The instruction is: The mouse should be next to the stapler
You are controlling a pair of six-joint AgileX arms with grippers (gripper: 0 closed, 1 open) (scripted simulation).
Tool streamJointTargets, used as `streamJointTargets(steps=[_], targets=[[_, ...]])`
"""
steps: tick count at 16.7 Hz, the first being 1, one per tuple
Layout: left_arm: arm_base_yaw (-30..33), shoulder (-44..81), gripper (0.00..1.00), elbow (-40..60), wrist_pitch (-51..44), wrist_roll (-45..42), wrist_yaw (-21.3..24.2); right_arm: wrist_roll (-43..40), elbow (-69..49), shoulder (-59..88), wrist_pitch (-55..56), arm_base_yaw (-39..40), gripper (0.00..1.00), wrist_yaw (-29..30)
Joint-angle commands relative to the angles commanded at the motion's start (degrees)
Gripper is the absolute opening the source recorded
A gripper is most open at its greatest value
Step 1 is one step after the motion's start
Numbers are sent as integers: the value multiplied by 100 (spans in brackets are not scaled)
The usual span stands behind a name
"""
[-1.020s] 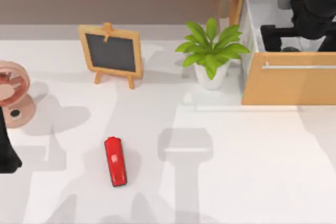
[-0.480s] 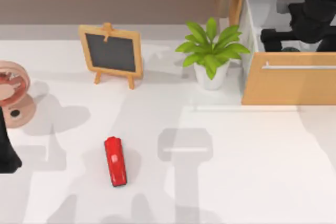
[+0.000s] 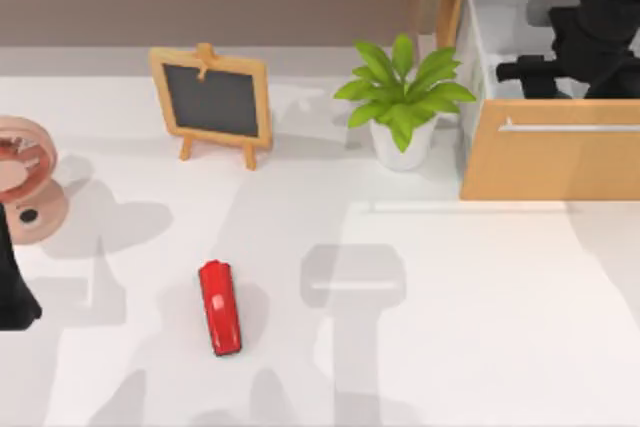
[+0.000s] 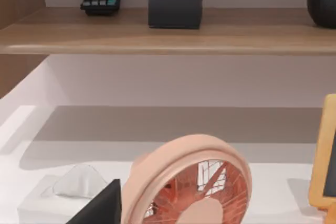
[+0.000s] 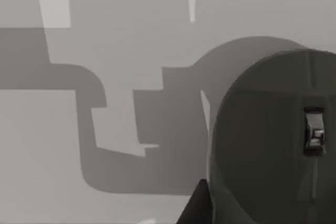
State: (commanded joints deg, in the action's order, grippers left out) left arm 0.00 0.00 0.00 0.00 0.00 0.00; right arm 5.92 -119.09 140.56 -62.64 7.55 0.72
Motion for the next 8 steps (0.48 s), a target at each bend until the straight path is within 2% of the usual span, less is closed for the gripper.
streamJointTargets(steps=[2,8], targets=[[0,0,100,0,0,0,0,0,0,0,0,0,2,0],[0,0,100,0,0,0,0,0,0,0,0,0,0,0]])
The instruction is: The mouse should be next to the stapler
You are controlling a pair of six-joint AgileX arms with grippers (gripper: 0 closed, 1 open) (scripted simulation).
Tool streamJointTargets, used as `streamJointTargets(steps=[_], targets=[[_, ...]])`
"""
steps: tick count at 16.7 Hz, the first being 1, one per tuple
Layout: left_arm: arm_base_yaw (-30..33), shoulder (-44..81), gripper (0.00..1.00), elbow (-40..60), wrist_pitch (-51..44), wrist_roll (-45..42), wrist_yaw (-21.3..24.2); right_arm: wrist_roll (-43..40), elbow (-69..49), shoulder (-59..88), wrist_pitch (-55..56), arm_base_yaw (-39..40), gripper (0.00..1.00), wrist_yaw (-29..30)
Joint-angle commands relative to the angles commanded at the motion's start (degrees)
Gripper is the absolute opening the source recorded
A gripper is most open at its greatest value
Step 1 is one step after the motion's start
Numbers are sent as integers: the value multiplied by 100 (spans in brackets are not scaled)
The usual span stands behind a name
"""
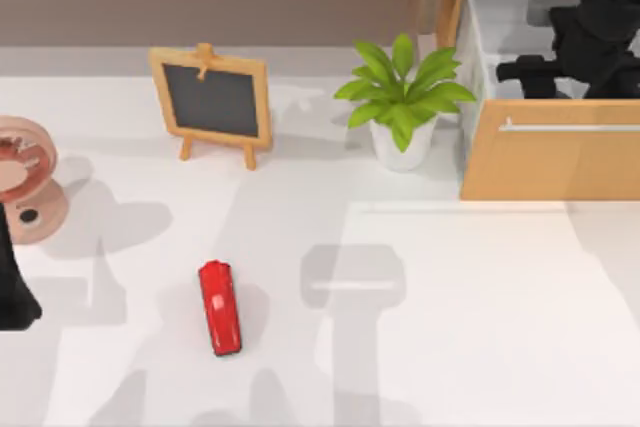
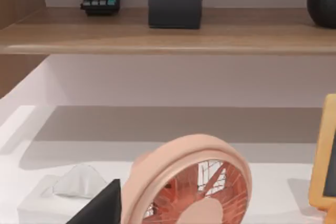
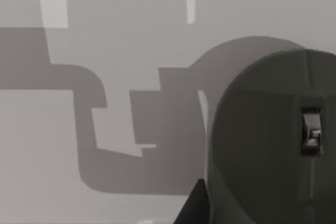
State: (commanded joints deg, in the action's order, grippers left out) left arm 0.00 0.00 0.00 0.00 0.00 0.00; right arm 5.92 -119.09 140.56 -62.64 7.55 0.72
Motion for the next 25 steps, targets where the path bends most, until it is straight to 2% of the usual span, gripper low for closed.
streamJointTargets(steps=[8,15,25], targets=[[0,0,100,0,0,0,0,124,4,-351,-188,22,0,57],[0,0,100,0,0,0,0,847,233,-1410,-331,229,0,204],[0,0,100,0,0,0,0,2426,663,-2393,149,1923,0,174]])
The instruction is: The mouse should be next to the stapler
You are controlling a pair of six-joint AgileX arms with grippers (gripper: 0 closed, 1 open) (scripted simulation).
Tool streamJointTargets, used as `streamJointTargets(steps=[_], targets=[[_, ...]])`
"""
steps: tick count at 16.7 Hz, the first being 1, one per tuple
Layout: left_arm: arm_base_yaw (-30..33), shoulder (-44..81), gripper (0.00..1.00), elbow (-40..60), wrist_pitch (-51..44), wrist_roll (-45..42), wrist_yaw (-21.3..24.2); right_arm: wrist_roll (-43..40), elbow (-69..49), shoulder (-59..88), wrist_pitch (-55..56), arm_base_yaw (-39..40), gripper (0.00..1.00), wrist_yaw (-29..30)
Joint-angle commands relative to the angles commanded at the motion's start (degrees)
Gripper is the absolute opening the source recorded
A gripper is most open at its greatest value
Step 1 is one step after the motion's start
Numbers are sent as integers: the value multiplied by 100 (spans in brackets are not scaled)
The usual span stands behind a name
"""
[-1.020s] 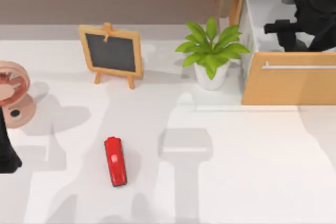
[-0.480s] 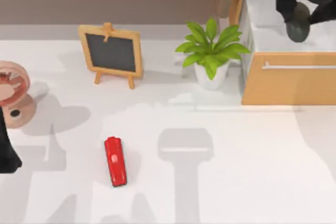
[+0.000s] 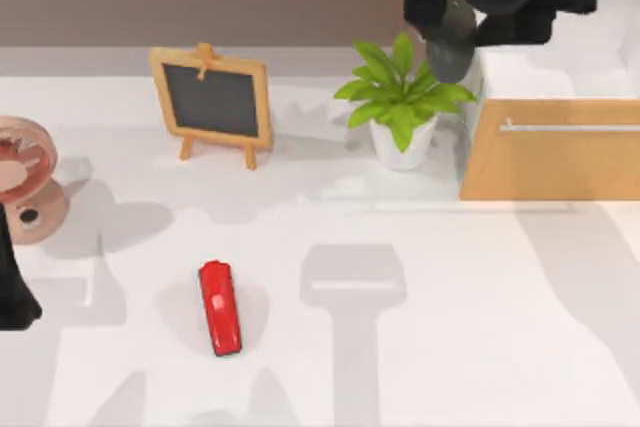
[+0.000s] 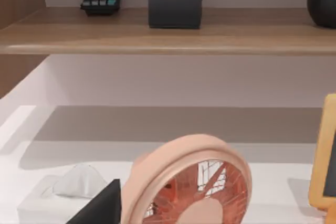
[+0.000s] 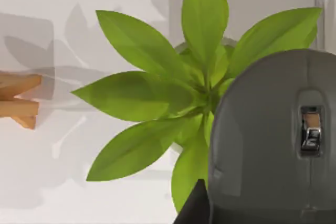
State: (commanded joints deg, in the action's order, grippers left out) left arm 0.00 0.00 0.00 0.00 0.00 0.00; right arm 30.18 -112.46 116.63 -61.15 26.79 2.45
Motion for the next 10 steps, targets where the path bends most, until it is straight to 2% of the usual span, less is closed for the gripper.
streamJointTargets(steps=[10], targets=[[0,0,100,0,0,0,0,1602,1248,358,311,1817,0,115]])
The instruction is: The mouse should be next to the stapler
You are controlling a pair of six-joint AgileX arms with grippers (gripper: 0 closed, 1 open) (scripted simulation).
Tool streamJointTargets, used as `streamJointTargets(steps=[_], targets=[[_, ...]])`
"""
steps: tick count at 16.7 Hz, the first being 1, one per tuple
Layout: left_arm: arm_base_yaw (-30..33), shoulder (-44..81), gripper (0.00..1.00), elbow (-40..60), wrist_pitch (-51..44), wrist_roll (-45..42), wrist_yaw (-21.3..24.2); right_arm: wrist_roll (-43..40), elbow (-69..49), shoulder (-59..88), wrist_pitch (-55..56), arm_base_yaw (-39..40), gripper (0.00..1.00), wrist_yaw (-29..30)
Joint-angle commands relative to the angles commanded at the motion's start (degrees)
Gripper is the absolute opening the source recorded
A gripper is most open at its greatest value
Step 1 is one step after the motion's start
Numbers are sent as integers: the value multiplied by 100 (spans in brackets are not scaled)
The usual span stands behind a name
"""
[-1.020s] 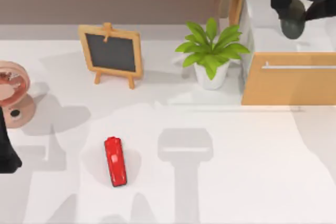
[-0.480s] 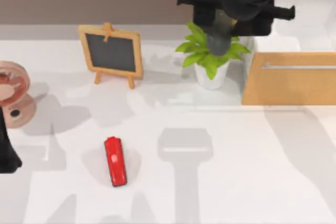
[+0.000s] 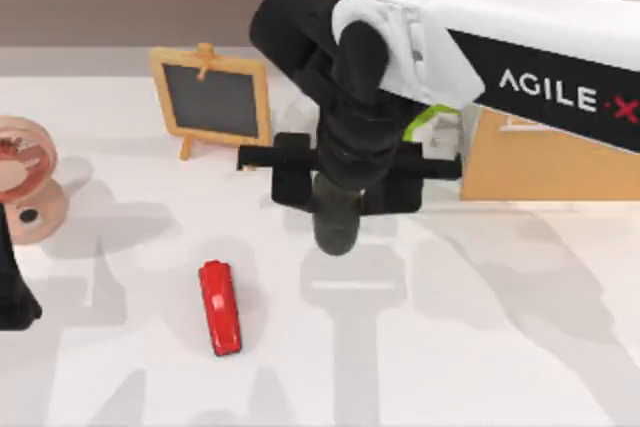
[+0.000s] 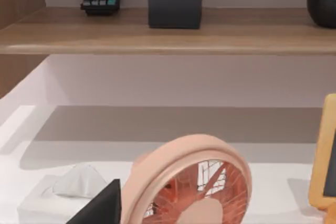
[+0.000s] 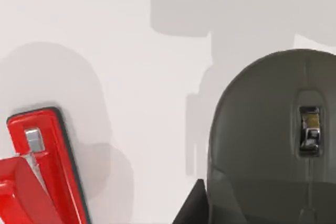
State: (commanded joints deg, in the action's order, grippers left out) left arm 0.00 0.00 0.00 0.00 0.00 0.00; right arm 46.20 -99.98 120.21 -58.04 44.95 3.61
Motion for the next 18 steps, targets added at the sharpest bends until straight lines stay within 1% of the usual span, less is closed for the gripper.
streamJointTargets(steps=[3,6,14,18], targets=[[0,0,100,0,0,0,0,336,334,205,64,345,0,50],[0,0,100,0,0,0,0,514,512,325,98,520,0,83],[0,0,100,0,0,0,0,546,513,311,121,491,0,95],[0,0,100,0,0,0,0,712,487,242,352,326,0,272]])
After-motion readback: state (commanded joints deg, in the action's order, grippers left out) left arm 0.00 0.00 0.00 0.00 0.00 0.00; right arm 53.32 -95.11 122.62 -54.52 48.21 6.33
